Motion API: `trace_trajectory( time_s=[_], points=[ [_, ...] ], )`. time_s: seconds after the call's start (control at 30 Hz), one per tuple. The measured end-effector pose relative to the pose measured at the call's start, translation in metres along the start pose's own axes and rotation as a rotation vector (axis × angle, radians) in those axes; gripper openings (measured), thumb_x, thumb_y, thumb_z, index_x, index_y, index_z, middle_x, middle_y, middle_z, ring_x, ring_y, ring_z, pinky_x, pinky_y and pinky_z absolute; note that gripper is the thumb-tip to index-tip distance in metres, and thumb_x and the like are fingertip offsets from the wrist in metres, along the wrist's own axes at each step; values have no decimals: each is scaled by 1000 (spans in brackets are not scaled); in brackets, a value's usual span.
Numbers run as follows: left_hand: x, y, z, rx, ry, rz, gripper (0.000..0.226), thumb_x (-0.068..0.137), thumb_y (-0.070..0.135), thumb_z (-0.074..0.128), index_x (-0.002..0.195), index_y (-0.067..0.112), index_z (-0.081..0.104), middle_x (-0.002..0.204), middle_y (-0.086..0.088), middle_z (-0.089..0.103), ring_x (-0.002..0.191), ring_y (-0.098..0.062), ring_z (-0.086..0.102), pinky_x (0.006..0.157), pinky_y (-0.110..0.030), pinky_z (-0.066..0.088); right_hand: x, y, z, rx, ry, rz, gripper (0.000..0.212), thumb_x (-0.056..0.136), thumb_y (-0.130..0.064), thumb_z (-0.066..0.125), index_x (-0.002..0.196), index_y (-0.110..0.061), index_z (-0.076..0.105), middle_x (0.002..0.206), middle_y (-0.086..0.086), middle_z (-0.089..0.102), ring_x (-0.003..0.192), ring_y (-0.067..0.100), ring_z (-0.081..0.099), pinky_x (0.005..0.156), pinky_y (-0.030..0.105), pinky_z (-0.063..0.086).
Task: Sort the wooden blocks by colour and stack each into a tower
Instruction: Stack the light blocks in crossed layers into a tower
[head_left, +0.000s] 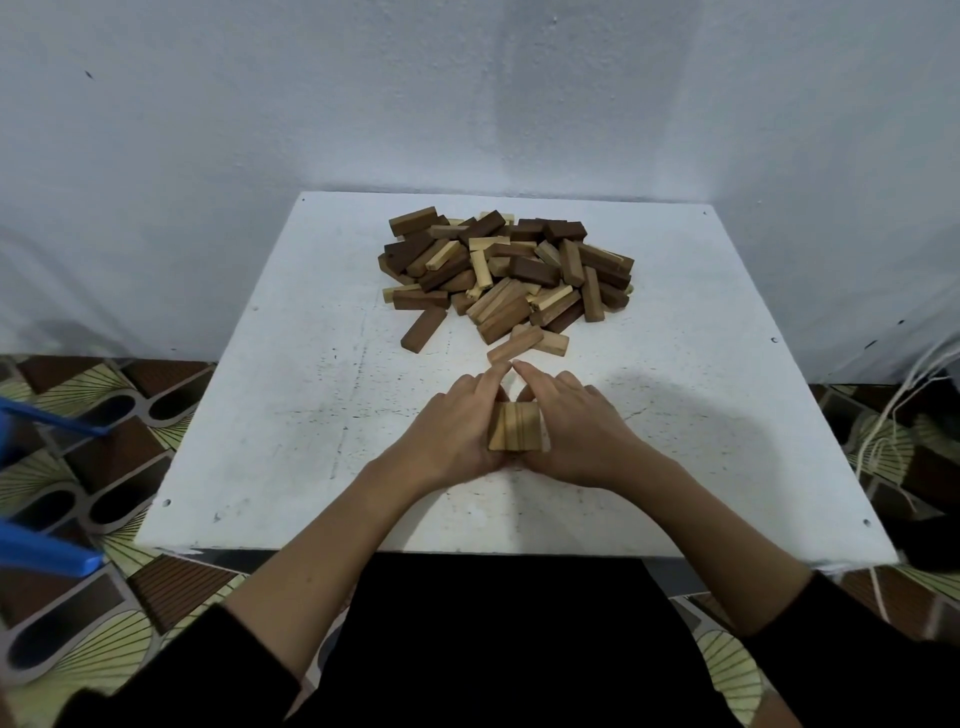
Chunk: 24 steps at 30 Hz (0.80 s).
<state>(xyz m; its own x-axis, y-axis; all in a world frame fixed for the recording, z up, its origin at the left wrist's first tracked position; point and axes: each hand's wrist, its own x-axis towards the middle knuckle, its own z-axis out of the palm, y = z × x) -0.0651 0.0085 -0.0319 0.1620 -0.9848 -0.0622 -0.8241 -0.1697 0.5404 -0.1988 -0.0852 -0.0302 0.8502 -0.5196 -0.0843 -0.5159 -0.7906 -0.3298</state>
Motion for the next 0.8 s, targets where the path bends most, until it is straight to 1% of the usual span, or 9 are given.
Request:
trace_trajectory(
  time_s=[0.23, 0.4, 0.5, 0.57, 0.63, 0.7, 0.73, 0.77, 0.8],
  points=[
    [0, 0, 0, -25, -11, -7, 100, 75, 35, 77, 150, 17, 12, 123, -7, 52, 110, -23, 46, 89, -40, 43, -2, -4, -4, -13, -29, -7, 91, 80, -45, 65, 149, -18, 11, 139, 0, 44, 124, 22, 37, 100, 40, 33],
    [0, 1, -2, -63, -17, -11, 103, 75, 34, 77, 151, 16, 9, 124, -6, 51, 111, -23, 47, 89, -37, 43, -2, -6, -6, -39, -43, -4, 91, 81, -45, 65, 149, -18, 10, 142, 0, 42, 125, 22, 36, 100, 40, 32],
    [-1, 0, -1, -53, -19, -4, 104, 75, 33, 77, 151, 16, 9, 125, -6, 51, 112, -23, 46, 90, -39, 43, -2, -6, -6, -46, -42, -10, 91, 82, -45, 64, 149, -18, 9, 142, 0, 41, 125, 22, 36, 100, 40, 32],
    [0, -1, -1, -39, -24, 0, 104, 74, 33, 78, 151, 16, 10, 126, -6, 50, 114, -23, 45, 91, -40, 43, -2, -6, -6, -60, -65, -16, 93, 81, -48, 64, 149, -18, 9, 143, 0, 39, 126, 22, 35, 101, 40, 31],
    [-2, -3, -3, -53, -35, 18, 107, 70, 37, 81, 150, 20, 12, 129, -3, 48, 117, -20, 42, 93, -39, 43, -3, -4, -10, -54, -104, -18, 98, 77, -55, 66, 149, -19, 9, 143, -1, 36, 127, 22, 33, 102, 41, 31],
    [-5, -6, -12, -135, -59, 17, 111, 63, 45, 84, 148, 26, 15, 129, 2, 45, 117, -14, 39, 94, -33, 42, -2, -2, -19, 11, -123, -25, 100, 73, -60, 67, 148, -21, 14, 143, -2, 36, 127, 19, 32, 103, 41, 32],
    [-7, -7, -19, -196, -78, -1, 111, 60, 52, 82, 147, 27, 17, 128, 5, 45, 116, -12, 39, 92, -29, 41, -2, 0, -25, 75, -112, -39, 96, 73, -59, 68, 147, -22, 19, 142, -2, 38, 125, 16, 33, 102, 38, 33],
    [-8, -9, -28, -260, -83, -27, 108, 59, 57, 77, 146, 27, 20, 126, 7, 45, 114, -10, 41, 90, -25, 40, 0, 3, -31, 145, -90, -63, 88, 75, -55, 69, 145, -22, 26, 140, -2, 41, 121, 13, 34, 99, 34, 34],
    [-7, -12, -37, -318, -63, -54, 100, 62, 57, 73, 144, 26, 26, 123, 8, 47, 111, -9, 43, 86, -22, 40, 3, 5, -37, 202, -61, -85, 78, 78, -49, 68, 142, -21, 34, 137, -1, 45, 116, 10, 36, 94, 28, 33]
  ],
)
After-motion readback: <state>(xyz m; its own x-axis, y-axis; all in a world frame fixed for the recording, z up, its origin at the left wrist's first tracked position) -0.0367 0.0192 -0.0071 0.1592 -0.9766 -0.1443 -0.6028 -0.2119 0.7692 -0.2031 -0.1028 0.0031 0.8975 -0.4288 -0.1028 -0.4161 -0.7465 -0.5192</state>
